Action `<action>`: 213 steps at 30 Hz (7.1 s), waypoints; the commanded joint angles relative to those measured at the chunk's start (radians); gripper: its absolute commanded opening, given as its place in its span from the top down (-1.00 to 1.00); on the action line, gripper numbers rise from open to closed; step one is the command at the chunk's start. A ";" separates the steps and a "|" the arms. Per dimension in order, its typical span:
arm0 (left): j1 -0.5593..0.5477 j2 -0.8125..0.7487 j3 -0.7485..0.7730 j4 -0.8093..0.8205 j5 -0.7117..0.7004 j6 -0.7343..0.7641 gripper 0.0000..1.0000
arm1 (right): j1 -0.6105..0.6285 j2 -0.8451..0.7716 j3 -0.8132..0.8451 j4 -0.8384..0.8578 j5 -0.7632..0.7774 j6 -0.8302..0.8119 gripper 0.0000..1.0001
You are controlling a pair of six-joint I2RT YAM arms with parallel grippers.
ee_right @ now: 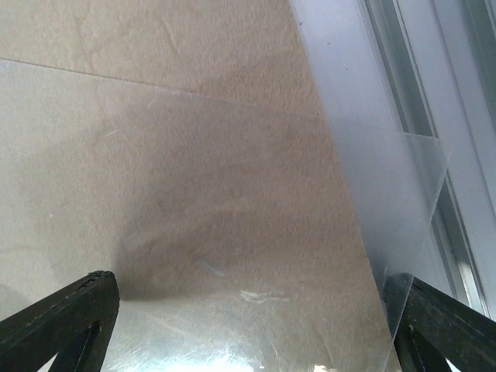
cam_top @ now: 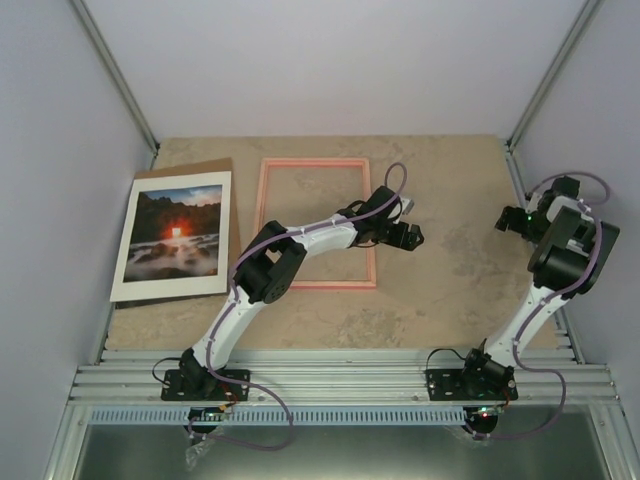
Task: Put the photo into the frame
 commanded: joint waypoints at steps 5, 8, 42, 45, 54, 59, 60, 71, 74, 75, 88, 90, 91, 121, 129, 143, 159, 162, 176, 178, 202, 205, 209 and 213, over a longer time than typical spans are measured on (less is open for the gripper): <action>-0.012 0.008 -0.034 -0.013 0.012 -0.029 -0.84 | 0.054 -0.190 -0.065 0.071 -0.184 -0.023 -0.86; -0.013 0.013 -0.034 -0.011 0.020 -0.025 -0.84 | 0.054 -0.221 -0.079 0.089 -0.224 -0.015 -0.85; 0.011 -0.027 -0.054 0.112 0.110 -0.034 -0.87 | -0.042 -0.310 -0.119 0.047 -0.438 -0.161 0.80; 0.017 -0.047 -0.054 0.118 0.112 -0.016 -0.91 | -0.042 -0.312 -0.088 0.022 -0.437 -0.183 0.99; 0.097 -0.202 -0.021 0.070 0.143 0.142 -0.99 | -0.056 -0.539 0.046 -0.160 -0.610 -0.483 0.99; 0.138 -0.331 -0.033 -0.014 0.158 0.282 -0.99 | -0.055 -0.721 0.065 -0.173 -0.714 -0.613 0.99; 0.149 -0.362 -0.053 -0.019 0.167 0.300 -0.99 | -0.055 -0.757 0.064 -0.168 -0.734 -0.630 0.99; 0.266 -0.669 -0.340 0.105 0.312 0.391 -0.99 | -0.049 -0.919 0.172 -0.102 -1.055 -0.576 0.99; 0.268 -0.704 -0.346 0.092 0.332 0.412 -0.99 | -0.031 -0.918 0.204 -0.046 -1.146 -0.506 0.99; 0.270 -0.716 -0.346 0.091 0.332 0.418 -0.98 | -0.026 -0.921 0.207 -0.008 -1.171 -0.467 0.99; 0.356 -0.834 -0.379 0.315 0.665 0.158 -0.80 | 0.050 -0.879 0.232 0.746 -1.220 0.400 0.99; 0.364 -0.843 -0.394 0.410 0.696 0.060 -0.71 | 0.060 -0.846 0.276 0.801 -1.194 0.500 0.99; 0.371 -0.848 -0.397 0.454 0.705 0.005 -0.65 | 0.063 -0.827 0.300 0.816 -1.184 0.552 0.99; 0.683 -1.024 -0.354 0.042 0.452 -0.003 1.00 | 0.274 -0.571 0.097 0.322 -0.548 0.308 -0.94; 0.789 -1.048 -0.354 -0.076 0.291 0.069 1.00 | 0.521 -0.429 -0.103 0.309 -0.216 0.223 -0.88; 0.791 -1.075 -0.330 -0.155 0.175 0.176 1.00 | 0.829 -0.088 -0.013 0.285 0.082 0.287 -0.72; 0.791 -1.046 -0.325 -0.148 0.240 0.164 1.00 | 0.888 -0.016 -0.090 0.278 0.219 0.282 -0.08; 0.791 -1.041 -0.329 -0.148 0.273 0.161 1.00 | 0.882 -0.068 -0.169 0.287 0.221 0.263 0.11; 0.727 -1.017 -0.406 -0.110 0.511 0.078 1.00 | 0.747 -0.251 -0.421 0.313 0.142 0.154 0.19; 0.697 -1.016 -0.414 -0.093 0.543 0.065 1.00 | 0.725 -0.278 -0.427 0.297 0.067 0.124 0.01; 0.595 -1.048 -0.535 0.210 0.942 -0.147 1.00 | 0.378 -0.559 -0.143 0.299 -1.115 0.055 -0.95; 0.582 -1.052 -0.547 0.251 0.968 -0.177 1.00 | 0.412 -0.571 -0.158 0.304 -1.088 0.043 -0.95; 0.565 -1.053 -0.556 0.293 1.000 -0.205 1.00 | 0.431 -0.560 -0.187 0.325 -1.088 0.055 -0.95; 0.565 -1.050 -0.570 0.319 1.018 -0.211 1.00 | 0.451 -0.566 -0.226 0.338 -1.125 0.085 -0.95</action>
